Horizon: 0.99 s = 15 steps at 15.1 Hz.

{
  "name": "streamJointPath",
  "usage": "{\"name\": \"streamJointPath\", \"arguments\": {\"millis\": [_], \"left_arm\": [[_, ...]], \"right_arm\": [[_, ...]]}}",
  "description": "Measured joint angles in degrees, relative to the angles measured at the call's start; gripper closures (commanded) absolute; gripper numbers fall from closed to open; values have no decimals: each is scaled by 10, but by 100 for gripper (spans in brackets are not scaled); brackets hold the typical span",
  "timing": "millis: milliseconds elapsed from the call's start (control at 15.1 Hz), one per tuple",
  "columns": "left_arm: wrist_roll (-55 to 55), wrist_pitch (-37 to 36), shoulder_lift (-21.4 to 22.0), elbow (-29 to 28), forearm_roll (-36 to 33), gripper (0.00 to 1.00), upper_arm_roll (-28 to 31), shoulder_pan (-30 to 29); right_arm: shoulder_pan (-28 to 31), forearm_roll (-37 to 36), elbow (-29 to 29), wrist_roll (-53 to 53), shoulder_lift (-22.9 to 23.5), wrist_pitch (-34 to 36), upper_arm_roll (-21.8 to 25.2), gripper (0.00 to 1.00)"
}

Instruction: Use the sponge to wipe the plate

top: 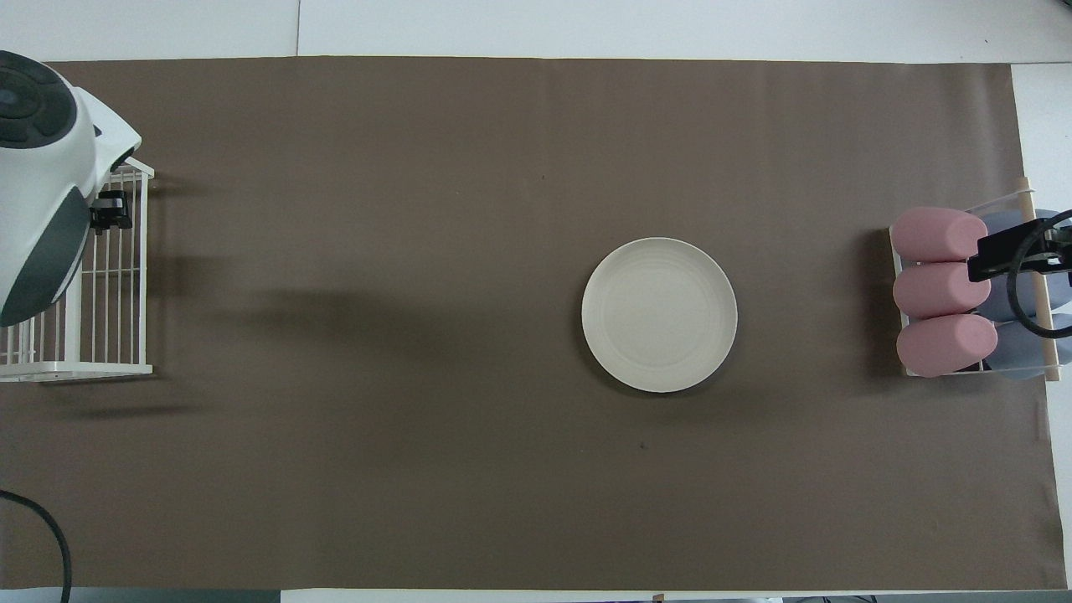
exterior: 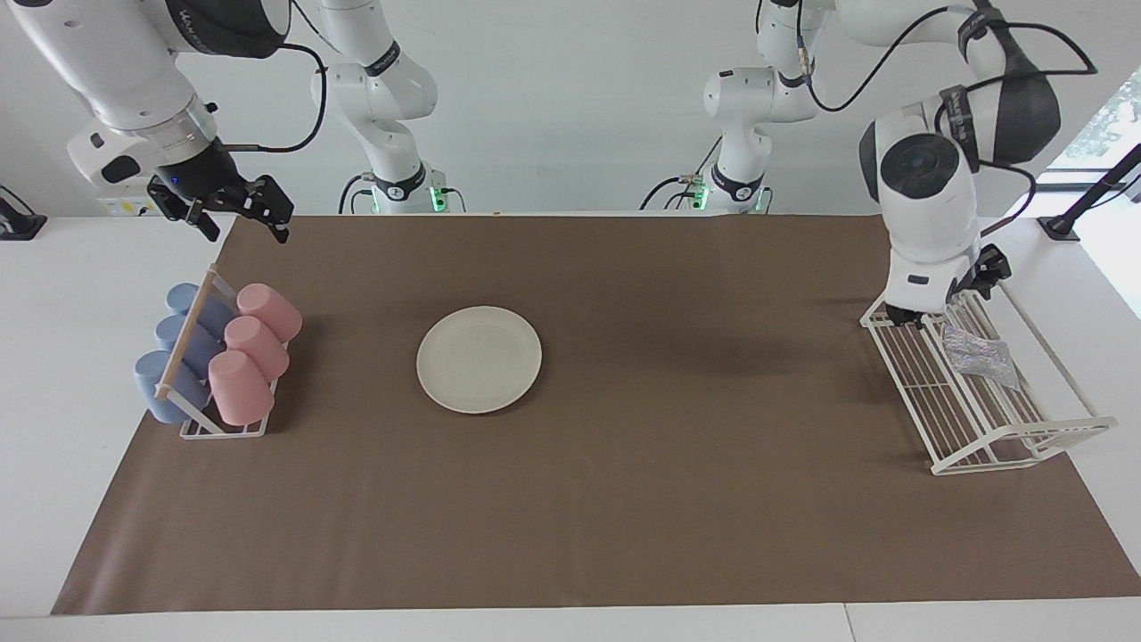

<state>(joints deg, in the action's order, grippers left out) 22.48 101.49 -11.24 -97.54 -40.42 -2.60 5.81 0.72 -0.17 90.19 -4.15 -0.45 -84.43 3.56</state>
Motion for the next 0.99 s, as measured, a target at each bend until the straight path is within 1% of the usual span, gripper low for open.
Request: {"name": "streamJointPath", "arguments": {"millis": [199, 397, 596, 794, 993], "left_arm": [[14, 23, -34, 0, -49, 0, 2, -1], [29, 33, -54, 1, -77, 0, 3, -1], [30, 34, -59, 0, -87, 1, 4, -2], [30, 34, -59, -7, -88, 2, 6, -3], [30, 34, -59, -17, -88, 13, 7, -5]], "right_arm": [[-34, 1, 0, -210, 0, 3, -3, 0], [-72, 3, 0, -426, -1, -9, -5, 0], [-121, 10, 0, -600, -2, -20, -7, 0], [-178, 33, 0, -796, -3, -67, -8, 0], [-216, 38, -1, -1011, -3, -92, -8, 0]]}}
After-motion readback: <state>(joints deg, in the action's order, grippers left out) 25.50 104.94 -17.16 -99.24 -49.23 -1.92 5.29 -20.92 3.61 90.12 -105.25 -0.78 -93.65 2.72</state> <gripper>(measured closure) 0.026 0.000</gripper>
